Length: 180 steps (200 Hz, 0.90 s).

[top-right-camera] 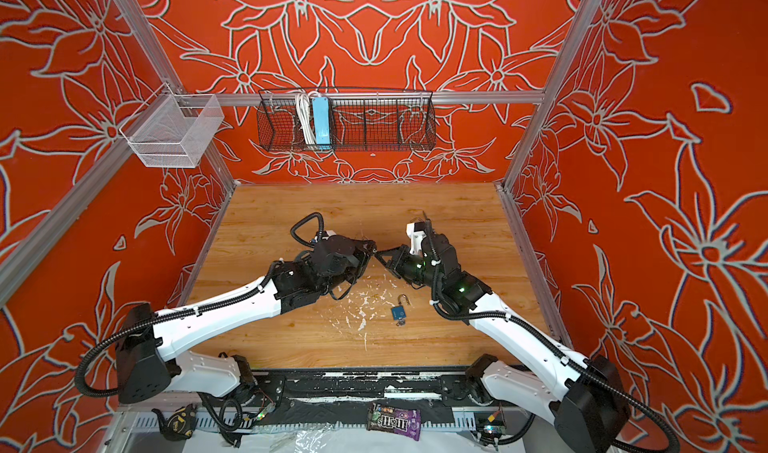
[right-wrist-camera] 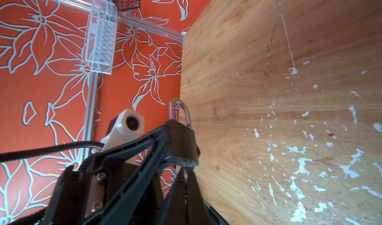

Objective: Unlock with the key

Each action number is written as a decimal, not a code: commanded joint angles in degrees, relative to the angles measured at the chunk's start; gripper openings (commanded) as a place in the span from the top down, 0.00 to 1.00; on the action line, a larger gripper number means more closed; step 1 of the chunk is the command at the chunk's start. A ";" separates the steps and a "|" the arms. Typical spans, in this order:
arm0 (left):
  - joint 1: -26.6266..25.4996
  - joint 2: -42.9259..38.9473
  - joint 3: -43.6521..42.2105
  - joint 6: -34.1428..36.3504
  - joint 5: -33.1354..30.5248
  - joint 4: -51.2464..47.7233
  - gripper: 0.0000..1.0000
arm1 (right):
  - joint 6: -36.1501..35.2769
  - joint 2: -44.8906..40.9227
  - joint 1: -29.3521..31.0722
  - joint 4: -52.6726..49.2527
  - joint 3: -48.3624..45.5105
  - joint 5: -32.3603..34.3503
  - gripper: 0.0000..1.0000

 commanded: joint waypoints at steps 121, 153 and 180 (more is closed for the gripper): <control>1.24 -2.08 3.62 4.77 -2.82 -15.17 1.00 | -11.58 -2.20 0.15 -1.84 1.74 1.05 0.87; 2.42 -2.70 3.05 6.84 -2.25 -16.11 1.00 | -13.65 -2.68 0.08 -3.60 2.35 0.73 0.82; 3.69 -3.29 3.70 14.31 -1.11 -17.44 1.00 | -17.84 -3.03 -0.56 -8.86 5.30 -0.27 0.73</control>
